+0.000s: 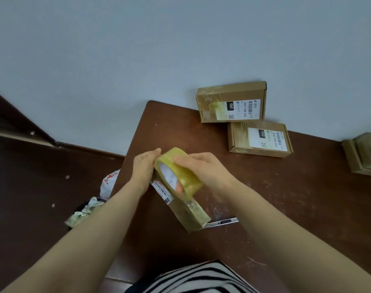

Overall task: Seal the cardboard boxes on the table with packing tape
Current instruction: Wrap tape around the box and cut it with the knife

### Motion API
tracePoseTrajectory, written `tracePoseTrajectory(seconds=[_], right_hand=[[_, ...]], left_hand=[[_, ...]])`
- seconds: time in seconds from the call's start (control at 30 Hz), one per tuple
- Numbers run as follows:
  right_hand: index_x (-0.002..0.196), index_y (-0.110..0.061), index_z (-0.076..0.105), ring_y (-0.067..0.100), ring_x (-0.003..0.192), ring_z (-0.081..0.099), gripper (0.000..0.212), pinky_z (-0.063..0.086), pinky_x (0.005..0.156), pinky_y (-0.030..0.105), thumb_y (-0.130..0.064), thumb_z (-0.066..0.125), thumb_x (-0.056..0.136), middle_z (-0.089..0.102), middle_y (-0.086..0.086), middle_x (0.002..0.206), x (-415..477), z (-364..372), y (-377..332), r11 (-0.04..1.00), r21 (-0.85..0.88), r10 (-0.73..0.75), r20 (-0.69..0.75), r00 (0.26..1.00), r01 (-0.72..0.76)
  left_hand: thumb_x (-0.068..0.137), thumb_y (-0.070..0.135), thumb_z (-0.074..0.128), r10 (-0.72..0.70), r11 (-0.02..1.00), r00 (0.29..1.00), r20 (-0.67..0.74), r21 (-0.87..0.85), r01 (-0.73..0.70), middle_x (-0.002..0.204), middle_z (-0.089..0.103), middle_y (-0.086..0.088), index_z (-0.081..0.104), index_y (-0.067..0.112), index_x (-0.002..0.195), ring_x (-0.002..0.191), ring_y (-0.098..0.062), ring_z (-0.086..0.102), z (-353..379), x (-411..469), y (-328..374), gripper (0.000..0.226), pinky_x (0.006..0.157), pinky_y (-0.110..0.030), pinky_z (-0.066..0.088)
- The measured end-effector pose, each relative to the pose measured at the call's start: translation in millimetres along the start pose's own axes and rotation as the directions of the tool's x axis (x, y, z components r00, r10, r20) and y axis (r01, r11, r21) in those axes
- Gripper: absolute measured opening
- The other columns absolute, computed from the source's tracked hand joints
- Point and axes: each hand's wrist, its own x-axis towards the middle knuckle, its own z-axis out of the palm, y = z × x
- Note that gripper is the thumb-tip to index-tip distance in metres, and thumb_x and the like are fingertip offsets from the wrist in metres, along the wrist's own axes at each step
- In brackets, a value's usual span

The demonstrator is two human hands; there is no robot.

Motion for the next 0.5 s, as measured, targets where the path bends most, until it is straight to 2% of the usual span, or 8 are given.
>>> tracePoseTrajectory(seconds=[0.07,0.1,0.2,0.27,0.37,0.5], right_hand=[[0.061,-0.015,0.066,0.021,0.041,0.056,0.035,0.046,0.044,0.025,-0.035,0.062,0.090,0.065,0.015,0.055,-28,-13,5,0.999,-0.035,0.030,-0.035,0.999,-0.032],[0.060,-0.016,0.066,0.022,0.040,0.057,0.037,0.045,0.043,0.025,-0.038,0.063,0.089,0.065,0.016,0.055,-45,-20,10,0.996,-0.073,0.054,-0.049,0.997,-0.058],[0.069,-0.014,0.070,0.023,0.045,0.062,0.043,0.048,0.045,0.025,-0.055,0.064,0.082,0.067,0.017,0.059,-89,-36,27,0.973,-0.167,0.151,-0.077,0.986,-0.162],[0.068,-0.012,0.067,0.025,0.044,0.062,0.049,0.048,0.044,0.024,-0.060,0.063,0.076,0.066,0.016,0.056,-103,-37,43,0.948,-0.192,0.226,-0.147,0.963,-0.252],[0.067,-0.013,0.062,0.020,0.041,0.060,0.048,0.047,0.045,0.021,-0.059,0.061,0.082,0.066,0.009,0.051,-106,-33,68,0.894,-0.267,0.297,-0.250,0.921,-0.361],[0.047,-0.021,0.048,0.006,0.030,0.046,0.057,0.034,0.037,0.012,-0.061,0.055,0.086,0.052,-0.006,0.035,-97,-25,91,0.824,-0.404,0.281,-0.321,0.905,-0.398]], left_hand=[[0.089,0.020,0.061,0.056,0.998,0.998,0.008,0.019,-0.056,0.043,0.046,0.002,0.054,0.011,0.060,0.036,-0.010,0.044,-3,2,-3,0.031,0.034,-0.014,0.031],[0.090,0.022,0.060,0.070,0.997,0.997,0.015,0.030,-0.071,0.044,0.045,0.003,0.053,0.013,0.058,0.037,-0.010,0.044,-4,4,-5,0.034,0.035,-0.015,0.032],[0.090,0.025,0.059,0.089,0.995,0.996,0.020,0.050,-0.090,0.043,0.045,0.006,0.054,0.019,0.050,0.039,-0.008,0.045,-5,5,-8,0.041,0.038,-0.017,0.035],[0.090,0.026,0.059,0.096,0.994,0.995,0.016,0.047,-0.097,0.043,0.045,0.006,0.055,0.021,0.045,0.041,-0.009,0.045,-4,4,-9,0.046,0.040,-0.019,0.037],[0.090,0.025,0.058,0.100,0.994,0.995,0.018,0.048,-0.101,0.043,0.046,0.007,0.057,0.022,0.043,0.042,-0.008,0.047,-2,1,-8,0.047,0.042,-0.019,0.038],[0.091,0.026,0.057,0.111,0.993,0.994,0.017,0.047,-0.111,0.045,0.048,0.005,0.057,0.022,0.044,0.044,-0.011,0.049,-2,1,-9,0.047,0.042,-0.021,0.040]])
